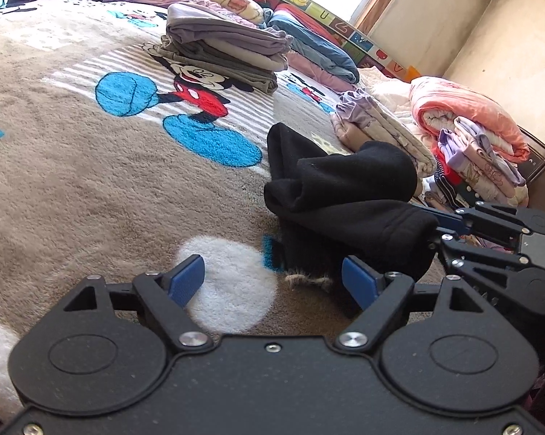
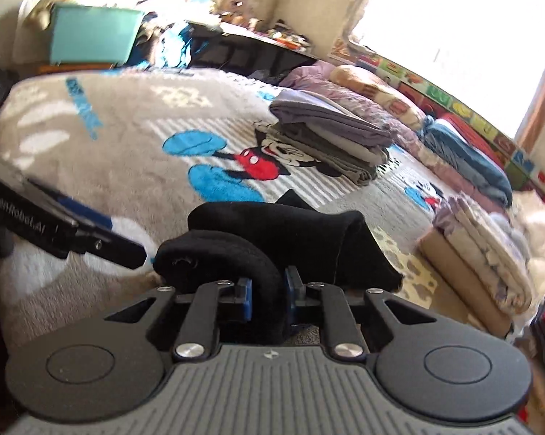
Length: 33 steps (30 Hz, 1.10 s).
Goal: Fold clothes
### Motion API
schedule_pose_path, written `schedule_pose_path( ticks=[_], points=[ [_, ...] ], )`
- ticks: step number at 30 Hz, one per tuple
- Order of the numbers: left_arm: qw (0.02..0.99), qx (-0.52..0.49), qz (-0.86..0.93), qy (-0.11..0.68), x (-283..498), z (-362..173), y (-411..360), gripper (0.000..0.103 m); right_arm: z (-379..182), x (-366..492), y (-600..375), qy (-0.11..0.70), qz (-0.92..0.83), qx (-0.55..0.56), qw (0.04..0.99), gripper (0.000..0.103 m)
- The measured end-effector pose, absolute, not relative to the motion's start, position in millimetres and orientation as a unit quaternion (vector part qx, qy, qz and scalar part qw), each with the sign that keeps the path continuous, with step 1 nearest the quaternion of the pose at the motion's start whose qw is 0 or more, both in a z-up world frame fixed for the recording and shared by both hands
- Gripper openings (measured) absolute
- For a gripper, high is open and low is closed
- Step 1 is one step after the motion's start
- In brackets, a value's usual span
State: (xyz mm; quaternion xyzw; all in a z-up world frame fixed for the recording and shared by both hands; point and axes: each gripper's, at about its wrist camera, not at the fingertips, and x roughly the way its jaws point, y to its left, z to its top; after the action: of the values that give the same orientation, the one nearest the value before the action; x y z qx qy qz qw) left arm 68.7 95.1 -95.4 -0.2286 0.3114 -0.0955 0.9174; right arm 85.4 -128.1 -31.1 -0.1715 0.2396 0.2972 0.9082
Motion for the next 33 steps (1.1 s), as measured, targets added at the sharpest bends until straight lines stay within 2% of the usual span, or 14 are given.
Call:
schedule_pose_path(
  ticks=[6, 17, 23, 33],
  points=[
    [0.918, -0.23, -0.098, 0.307, 65.3, -92.3, 92.9, 0.084, -22.3, 91.9, -215.2, 0.267, 0.274, 0.146, 0.912, 0.018],
    [0.923, -0.21, -0.119, 0.3, 59.5, -86.5, 76.4, 0.084, -86.9, 63.1, -341.4, 0.239, 0.188, 0.532, 0.79, 0.017],
    [0.923, -0.194, -0.124, 0.309, 61.0, -88.5, 68.2, 0.084, -132.8, 41.7, -399.4, 0.217, 0.101, 0.599, 0.764, 0.016],
    [0.923, -0.167, -0.139, 0.319, 62.7, -91.6, 52.6, 0.084, -181.6, 43.6, -435.5, 0.225, 0.036, 0.594, 0.771, 0.015]
  ],
)
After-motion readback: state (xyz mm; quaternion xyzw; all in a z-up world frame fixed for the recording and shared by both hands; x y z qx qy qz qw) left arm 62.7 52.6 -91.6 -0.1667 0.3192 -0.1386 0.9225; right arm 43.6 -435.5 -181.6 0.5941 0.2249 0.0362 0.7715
